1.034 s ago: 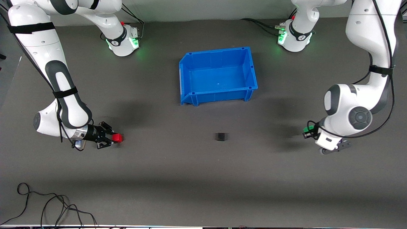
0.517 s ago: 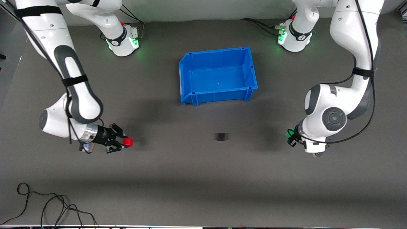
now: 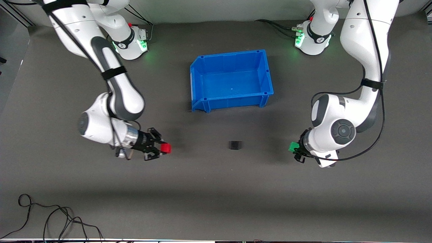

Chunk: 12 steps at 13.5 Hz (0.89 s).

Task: Attach green and red cubes to black cube
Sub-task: 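Carry the red cube toward the black cube while the left gripper carries green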

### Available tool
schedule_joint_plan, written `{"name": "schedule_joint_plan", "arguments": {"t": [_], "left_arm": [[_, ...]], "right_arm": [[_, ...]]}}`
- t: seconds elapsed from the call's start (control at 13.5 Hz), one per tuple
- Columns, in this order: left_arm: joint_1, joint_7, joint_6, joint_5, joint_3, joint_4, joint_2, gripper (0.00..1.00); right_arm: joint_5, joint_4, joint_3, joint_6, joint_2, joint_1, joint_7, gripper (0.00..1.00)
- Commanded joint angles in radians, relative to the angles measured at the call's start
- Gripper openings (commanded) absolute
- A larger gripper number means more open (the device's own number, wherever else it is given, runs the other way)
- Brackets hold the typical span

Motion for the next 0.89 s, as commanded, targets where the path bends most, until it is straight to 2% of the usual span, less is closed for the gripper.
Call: {"name": "schedule_joint_plan", "arguments": {"t": [0.0,0.22,0.52,0.81], "left_arm": [[-0.093,-0.228,0.008,-0.014,0.01,0.077,0.072,0.0],[-0.165,-0.365,0.011,-0.015,0.01,0.159,0.161,0.0],[-0.195,-0.601,0.159,-0.023,0.008,0.157,0.212,0.0],[-0.254,-0.651,0.207,-0.031,0.007,0.151,0.24,0.0]], "right_arm": [[0.008,0.076,-0.011,0.082,0.078,0.104,0.14,0.28],[0.008,0.15,-0.011,0.125,0.142,0.178,0.252,0.28],[0.007,0.256,-0.013,0.169,0.239,0.256,0.344,0.29],[0.01,0.296,-0.011,0.209,0.296,0.299,0.363,0.29]]}}
